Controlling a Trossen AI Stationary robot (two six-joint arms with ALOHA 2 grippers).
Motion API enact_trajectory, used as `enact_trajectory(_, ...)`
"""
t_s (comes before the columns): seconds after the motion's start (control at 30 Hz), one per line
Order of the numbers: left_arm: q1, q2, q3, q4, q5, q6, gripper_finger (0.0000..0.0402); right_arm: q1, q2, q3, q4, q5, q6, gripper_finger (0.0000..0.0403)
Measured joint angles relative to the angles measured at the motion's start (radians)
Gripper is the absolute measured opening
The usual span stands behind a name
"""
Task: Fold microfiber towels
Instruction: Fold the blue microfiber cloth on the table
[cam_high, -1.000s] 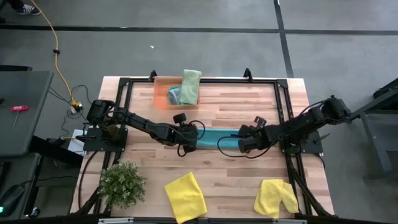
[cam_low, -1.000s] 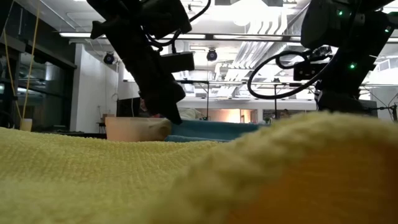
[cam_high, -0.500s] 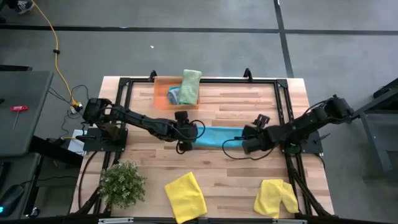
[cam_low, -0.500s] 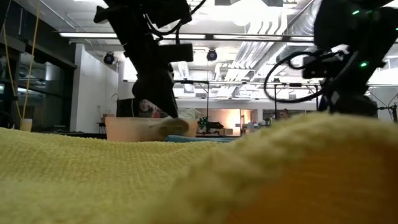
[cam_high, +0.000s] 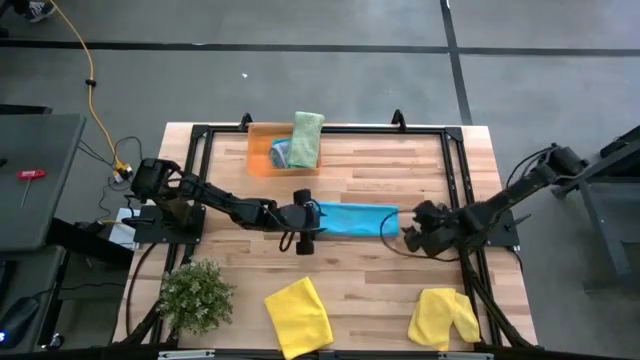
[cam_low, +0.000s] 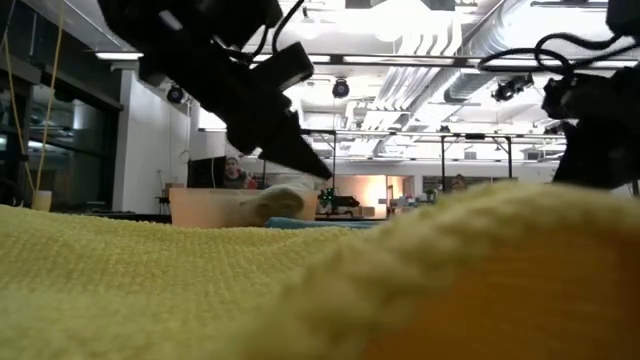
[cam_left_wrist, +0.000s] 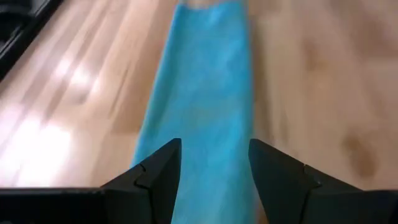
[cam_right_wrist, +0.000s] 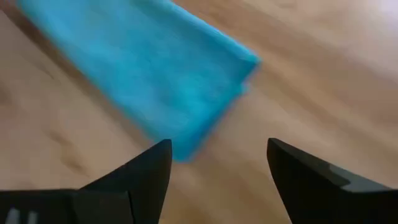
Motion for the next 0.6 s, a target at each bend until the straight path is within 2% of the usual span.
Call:
enact_trajectory(0.17,0.039,0.000,-0.084,0.175,0.156,0.001,0.0177,-0.054,-0.078,-0.052,0.090,-0.021,0.125,0.0254)
enact_trajectory(0.23,0.060,0.000,-0.116,0.228,0.181,-0.019,0.0177,-0.087,-0.089,-0.065,0.128,-0.040,0.150,0.0254)
enact_trajectory(0.47,0.116,0.000,-0.185,0.257,0.178,-0.057,0.0177,-0.206,-0.068,-0.109,0.247,-0.123,0.119,0.0254)
enact_trajectory(0.6,0.121,0.000,-0.200,0.247,0.165,-0.052,0.0168,-0.249,-0.063,-0.111,0.287,-0.131,0.077,0.0254)
